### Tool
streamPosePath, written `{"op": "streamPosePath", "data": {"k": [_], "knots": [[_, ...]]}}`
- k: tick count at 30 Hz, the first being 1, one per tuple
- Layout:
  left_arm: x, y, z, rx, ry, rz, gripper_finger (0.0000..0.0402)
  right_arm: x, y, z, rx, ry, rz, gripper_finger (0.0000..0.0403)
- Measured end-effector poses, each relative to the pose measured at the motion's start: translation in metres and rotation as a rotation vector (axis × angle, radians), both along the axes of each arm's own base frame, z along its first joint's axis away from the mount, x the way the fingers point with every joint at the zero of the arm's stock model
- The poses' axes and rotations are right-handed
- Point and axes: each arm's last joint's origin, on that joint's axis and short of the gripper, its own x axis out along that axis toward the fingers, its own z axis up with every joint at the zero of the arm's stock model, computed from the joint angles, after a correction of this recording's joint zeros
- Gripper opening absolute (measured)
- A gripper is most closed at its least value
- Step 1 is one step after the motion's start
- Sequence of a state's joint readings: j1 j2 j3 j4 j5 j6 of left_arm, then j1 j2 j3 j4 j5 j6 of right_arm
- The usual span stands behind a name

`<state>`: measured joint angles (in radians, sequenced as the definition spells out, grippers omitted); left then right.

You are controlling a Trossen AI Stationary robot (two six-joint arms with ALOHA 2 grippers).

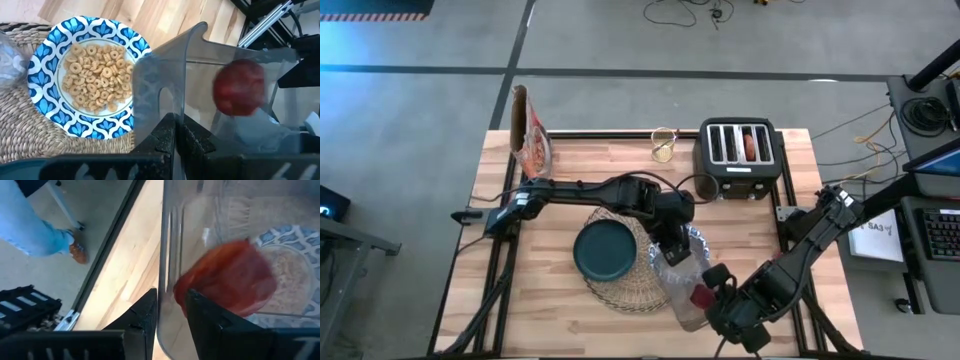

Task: Arrange a breakfast setting
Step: Move the black bin to the bottom right of the table

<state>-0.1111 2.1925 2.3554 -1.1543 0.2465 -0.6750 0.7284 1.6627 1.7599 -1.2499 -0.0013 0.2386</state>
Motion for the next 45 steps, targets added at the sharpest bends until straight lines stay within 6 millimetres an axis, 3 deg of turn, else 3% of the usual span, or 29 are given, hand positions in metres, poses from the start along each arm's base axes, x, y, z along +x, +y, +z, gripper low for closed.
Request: {"op": "streamPosePath", "data": {"k": [13,17,22,30,45], "knots": [[0.001,0.0,0.001,0.005,-0.02,-0.008,0.0,-0.001,0.0,0.0,0.022,0.028,-0.025,0.0124],[0.003,0.0,0.003,0.0,-0.047,-0.019,0.0,-0.001,0.0,0.0,0.023,0.027,-0.023,0.0096],[0.004,0.0,0.004,-0.016,-0.056,-0.027,0.0,-0.002,0.001,0.0,0.046,0.049,-0.01,0.002],[0.002,-0.007,0.004,-0.071,-0.054,-0.089,0.0001,-0.003,0.003,0.001,0.105,0.1,-0.015,0.0009],[0.005,-0.01,0.007,-0.065,-0.107,-0.135,0.0092,-0.004,0.001,0.002,0.143,0.138,0.013,0.0008]]}}
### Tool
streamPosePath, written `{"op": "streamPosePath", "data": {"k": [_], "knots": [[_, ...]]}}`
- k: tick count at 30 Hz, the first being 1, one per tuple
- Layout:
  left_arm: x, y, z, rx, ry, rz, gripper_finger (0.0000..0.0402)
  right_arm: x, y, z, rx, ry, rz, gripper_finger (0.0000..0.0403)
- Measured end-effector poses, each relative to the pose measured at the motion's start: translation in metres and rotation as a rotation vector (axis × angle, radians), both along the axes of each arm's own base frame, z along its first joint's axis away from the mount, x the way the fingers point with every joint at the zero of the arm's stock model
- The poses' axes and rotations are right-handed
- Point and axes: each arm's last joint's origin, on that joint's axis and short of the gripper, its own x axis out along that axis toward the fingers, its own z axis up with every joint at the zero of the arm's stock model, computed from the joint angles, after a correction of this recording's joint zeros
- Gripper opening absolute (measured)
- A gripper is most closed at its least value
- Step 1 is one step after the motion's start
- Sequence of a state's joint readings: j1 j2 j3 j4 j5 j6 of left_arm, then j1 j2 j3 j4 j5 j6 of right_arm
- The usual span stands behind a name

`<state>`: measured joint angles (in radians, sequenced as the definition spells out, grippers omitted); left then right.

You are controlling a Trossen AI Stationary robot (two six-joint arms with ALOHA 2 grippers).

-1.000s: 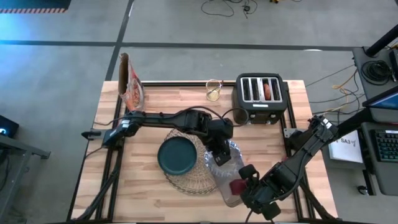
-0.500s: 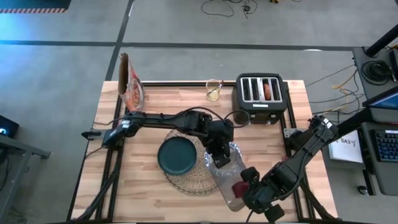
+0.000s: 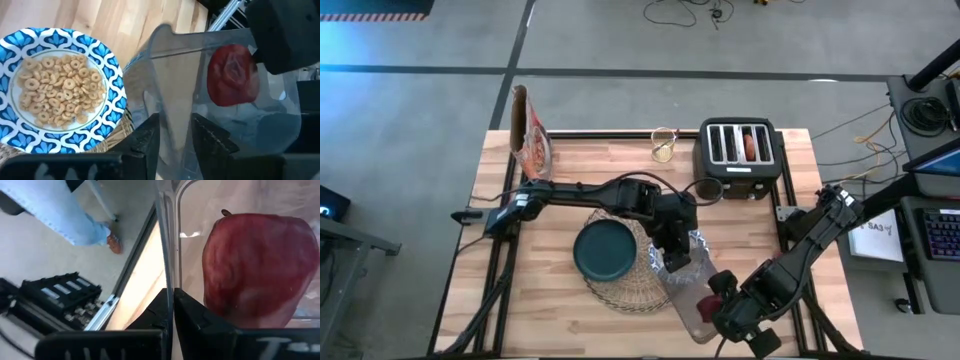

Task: Arrange a breakfast setting
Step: Move the black bin to the bottom right of the table

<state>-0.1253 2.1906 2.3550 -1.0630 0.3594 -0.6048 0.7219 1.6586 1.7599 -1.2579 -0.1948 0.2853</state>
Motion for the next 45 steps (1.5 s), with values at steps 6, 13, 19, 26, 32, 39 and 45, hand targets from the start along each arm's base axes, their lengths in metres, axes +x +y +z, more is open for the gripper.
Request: {"op": "streamPosePath", "data": {"k": [6,13,19,26,32,39,45], "knots": [[-0.004,-0.001,0.008,-0.024,-0.026,-0.028,0.0089,-0.005,-0.003,-0.005,-0.023,0.115,-0.05,0.0007],[-0.016,0.0,0.02,-0.003,-0.016,-0.039,0.0088,-0.017,-0.003,-0.007,-0.074,0.252,-0.147,0.0007],[-0.04,-0.021,0.032,0.091,0.012,-0.088,0.0088,-0.033,0.007,-0.014,-0.12,0.308,-0.189,0.0007],[-0.075,-0.06,0.039,0.36,0.079,-0.087,0.0088,-0.056,0.018,-0.043,-0.229,0.387,-0.219,0.0007],[-0.104,-0.098,0.046,0.486,0.072,-0.053,0.0088,-0.072,0.031,-0.062,-0.202,0.393,-0.274,0.0008],[-0.133,-0.134,0.048,0.675,0.017,0.045,0.0088,-0.103,0.041,-0.084,-0.213,0.388,-0.386,0.0008],[-0.151,-0.158,0.05,0.76,-0.067,0.099,0.0088,-0.123,0.057,-0.104,-0.095,0.372,-0.481,0.0008]]}}
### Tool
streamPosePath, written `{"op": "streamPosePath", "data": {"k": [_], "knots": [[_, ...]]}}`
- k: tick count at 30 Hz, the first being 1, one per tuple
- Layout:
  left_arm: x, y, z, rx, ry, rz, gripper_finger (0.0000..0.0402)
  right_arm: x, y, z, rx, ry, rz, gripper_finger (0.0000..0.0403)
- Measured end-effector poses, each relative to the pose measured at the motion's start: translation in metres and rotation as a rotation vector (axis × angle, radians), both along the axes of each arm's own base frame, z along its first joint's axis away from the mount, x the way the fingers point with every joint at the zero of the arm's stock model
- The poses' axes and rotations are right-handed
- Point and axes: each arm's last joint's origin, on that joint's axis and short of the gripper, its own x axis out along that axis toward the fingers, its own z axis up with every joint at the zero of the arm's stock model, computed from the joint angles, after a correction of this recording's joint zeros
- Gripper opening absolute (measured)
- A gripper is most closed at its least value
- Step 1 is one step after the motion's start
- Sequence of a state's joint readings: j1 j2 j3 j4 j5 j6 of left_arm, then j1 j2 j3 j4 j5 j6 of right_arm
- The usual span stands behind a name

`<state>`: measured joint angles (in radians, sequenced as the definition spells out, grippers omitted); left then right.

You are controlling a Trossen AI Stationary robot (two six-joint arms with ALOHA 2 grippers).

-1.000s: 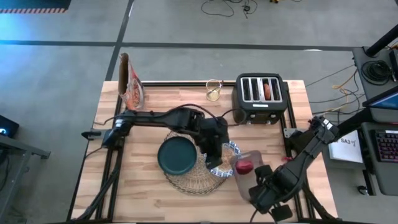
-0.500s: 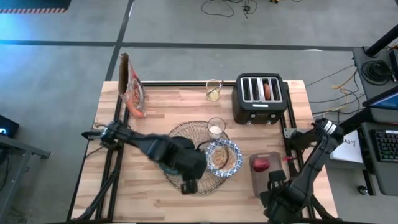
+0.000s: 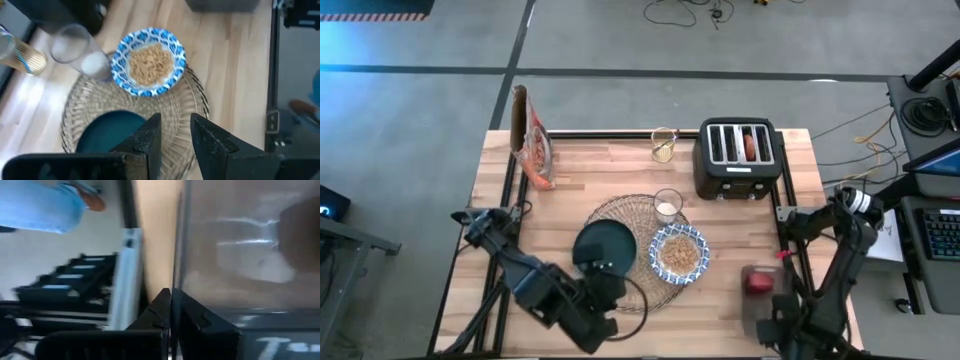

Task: Arrange a breakfast setting
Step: Move the black bin to the bottom right of the table

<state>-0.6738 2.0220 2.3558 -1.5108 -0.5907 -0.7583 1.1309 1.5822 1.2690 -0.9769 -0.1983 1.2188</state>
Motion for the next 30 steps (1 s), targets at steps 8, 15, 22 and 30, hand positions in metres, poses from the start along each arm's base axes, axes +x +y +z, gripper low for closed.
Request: {"op": "streamPosePath", "data": {"k": [8,15,22,30], "knots": [[-0.009,-0.011,0.002,0.079,-0.074,0.01,0.0088,-0.017,0.01,-0.022,0.034,-0.051,-0.056,0.0009],[-0.01,-0.014,0.0,0.086,-0.073,0.011,0.0088,-0.026,0.011,-0.036,0.046,-0.037,-0.091,0.001],[-0.012,-0.016,-0.005,0.114,-0.04,-0.005,0.0088,-0.027,0.008,-0.047,0.043,-0.033,-0.115,0.002],[-0.019,-0.007,0.005,0.182,-0.059,-0.016,0.0088,-0.027,0.009,-0.047,0.05,-0.001,-0.204,0.0087]]}}
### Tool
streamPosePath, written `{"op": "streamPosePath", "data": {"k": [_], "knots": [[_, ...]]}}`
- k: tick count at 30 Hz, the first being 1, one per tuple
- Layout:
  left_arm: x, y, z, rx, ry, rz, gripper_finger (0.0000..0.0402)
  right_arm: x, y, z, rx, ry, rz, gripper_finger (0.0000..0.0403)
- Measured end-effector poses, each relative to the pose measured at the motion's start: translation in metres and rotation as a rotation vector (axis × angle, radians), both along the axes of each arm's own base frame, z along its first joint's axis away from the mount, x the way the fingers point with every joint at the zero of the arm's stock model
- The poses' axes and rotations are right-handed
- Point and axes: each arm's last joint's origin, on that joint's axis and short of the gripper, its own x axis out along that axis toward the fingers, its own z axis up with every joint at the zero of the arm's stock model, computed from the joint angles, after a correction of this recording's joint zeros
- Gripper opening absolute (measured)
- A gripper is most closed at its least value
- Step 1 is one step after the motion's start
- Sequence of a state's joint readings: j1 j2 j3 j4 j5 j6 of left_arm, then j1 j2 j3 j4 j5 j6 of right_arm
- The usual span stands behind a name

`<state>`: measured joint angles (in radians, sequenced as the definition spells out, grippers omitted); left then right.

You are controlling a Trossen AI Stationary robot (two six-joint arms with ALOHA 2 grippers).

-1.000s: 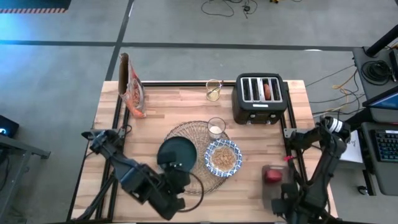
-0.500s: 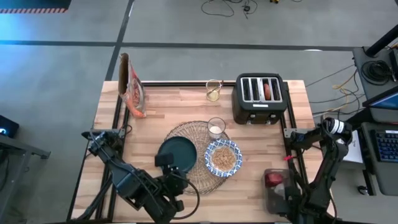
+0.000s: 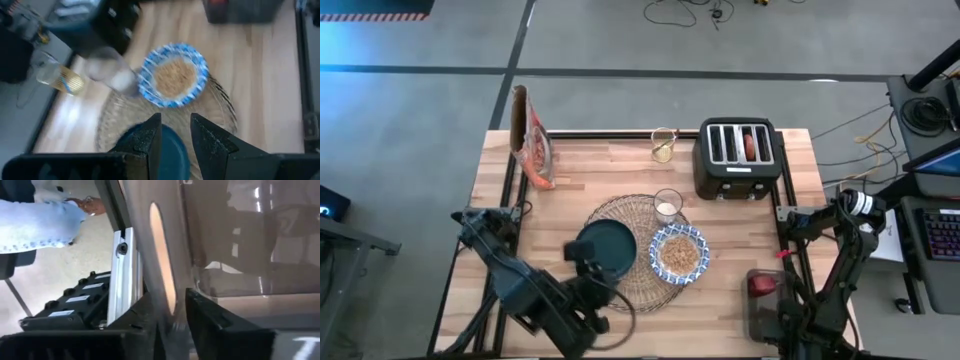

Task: Arrange a breakfast setting
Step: Move the black bin to the bottom right of the table

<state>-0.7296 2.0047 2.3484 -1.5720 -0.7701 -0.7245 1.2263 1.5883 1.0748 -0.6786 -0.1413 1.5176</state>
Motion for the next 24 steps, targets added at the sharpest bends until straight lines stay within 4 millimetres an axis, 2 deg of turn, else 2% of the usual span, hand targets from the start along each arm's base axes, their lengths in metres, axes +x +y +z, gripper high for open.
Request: {"op": "streamPosePath", "data": {"k": [4,7,12,15,19,24], "knots": [[-0.021,0.025,0.035,-0.02,-0.108,0.026,0.0088,0.001,0.002,0.002,0.015,-0.006,-0.002,0.0121],[-0.029,0.035,0.045,-0.058,-0.143,0.054,0.0088,0.001,0.004,0.005,0.024,-0.014,0.007,0.014],[-0.034,0.028,0.043,-0.048,-0.131,0.02,0.0088,0.002,0.006,0.009,0.036,-0.019,0.008,0.0154],[-0.035,0.019,0.032,0.011,-0.081,-0.032,0.0088,0.003,0.007,0.011,0.04,-0.013,-0.019,0.0153],[-0.031,0.016,0.017,0.011,-0.051,0.0,0.0088,0.004,0.01,0.017,0.056,0.024,-0.156,0.0143],[-0.033,0.017,0.016,-0.082,-0.054,0.054,0.0088,0.007,0.02,0.038,0.128,0.019,-0.169,0.0132]]}}
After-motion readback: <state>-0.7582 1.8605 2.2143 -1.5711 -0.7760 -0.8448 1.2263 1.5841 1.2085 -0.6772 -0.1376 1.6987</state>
